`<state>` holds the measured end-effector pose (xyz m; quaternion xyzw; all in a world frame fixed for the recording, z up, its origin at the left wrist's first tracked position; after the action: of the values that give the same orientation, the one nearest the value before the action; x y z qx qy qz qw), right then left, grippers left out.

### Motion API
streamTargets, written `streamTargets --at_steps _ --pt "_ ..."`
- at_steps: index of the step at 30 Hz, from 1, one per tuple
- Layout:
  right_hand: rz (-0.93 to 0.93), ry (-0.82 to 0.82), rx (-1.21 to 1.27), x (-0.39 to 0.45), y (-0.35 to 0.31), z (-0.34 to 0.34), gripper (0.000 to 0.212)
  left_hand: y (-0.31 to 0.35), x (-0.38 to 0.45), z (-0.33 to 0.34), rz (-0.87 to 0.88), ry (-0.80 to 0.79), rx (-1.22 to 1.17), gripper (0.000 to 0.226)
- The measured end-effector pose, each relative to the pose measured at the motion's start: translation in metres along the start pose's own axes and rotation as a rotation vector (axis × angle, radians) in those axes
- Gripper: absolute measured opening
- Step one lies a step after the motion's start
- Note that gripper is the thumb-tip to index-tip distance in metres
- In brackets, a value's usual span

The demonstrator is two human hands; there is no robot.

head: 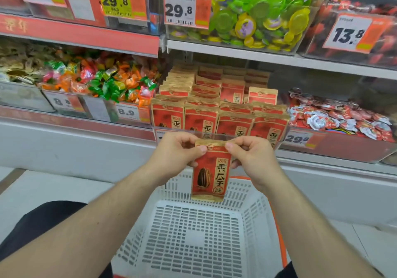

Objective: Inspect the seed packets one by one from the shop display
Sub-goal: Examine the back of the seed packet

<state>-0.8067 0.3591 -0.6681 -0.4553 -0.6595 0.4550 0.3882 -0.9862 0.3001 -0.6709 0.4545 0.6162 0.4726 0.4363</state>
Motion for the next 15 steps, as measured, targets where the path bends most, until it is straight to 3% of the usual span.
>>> streamTargets --at_steps 9,15 --pt "-0.040 0.052 0.094 -0.006 0.005 0.002 0.021 -0.004 -0.002 -0.005 0.145 0.087 0.018 0.035" --pt "-0.099 0.030 0.102 -0.019 -0.002 0.000 0.028 -0.001 -0.015 -0.006 0.200 0.073 0.001 0.024"
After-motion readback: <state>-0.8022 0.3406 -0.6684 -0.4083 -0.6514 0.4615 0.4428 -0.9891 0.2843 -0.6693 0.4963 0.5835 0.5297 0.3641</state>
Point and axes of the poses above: each hand's wrist, its own x-axis towards the middle knuckle, its own z-axis out of the palm, y = z × x, the point moved 6 cm from there along x, towards the middle knuckle, and after that the axes turned 4 degrees about -z, right-handed, at the moved point
